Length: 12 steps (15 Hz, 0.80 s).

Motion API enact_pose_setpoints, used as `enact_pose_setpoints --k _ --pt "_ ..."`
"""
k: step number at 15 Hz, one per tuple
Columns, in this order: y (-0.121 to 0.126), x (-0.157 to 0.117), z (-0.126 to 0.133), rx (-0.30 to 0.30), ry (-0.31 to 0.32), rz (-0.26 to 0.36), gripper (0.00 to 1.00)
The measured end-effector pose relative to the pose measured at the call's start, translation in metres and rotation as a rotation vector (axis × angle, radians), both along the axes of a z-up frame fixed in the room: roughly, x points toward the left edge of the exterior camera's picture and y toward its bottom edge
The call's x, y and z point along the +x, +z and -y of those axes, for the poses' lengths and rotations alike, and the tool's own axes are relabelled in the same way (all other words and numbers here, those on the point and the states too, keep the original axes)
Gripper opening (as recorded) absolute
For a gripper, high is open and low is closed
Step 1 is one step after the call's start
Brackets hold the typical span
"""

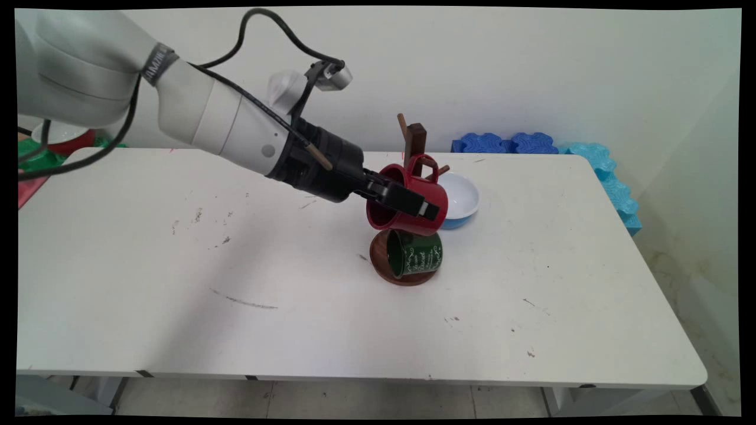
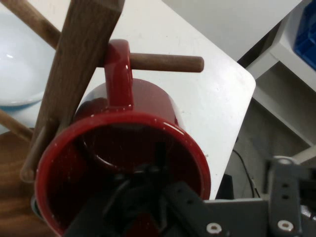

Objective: Pick up the red mug from the rack, then place the picked object on the table

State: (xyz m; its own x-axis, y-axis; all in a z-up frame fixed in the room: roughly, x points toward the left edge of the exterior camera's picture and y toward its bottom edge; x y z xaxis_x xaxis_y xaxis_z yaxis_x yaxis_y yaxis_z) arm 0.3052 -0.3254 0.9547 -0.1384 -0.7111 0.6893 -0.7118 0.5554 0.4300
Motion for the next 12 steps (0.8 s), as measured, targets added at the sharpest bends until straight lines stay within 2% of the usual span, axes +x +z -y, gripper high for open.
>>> enact_pose_setpoints --k 12 --pt "0.000 -0.007 0.014 -0.039 -0.003 0.006 0.00"
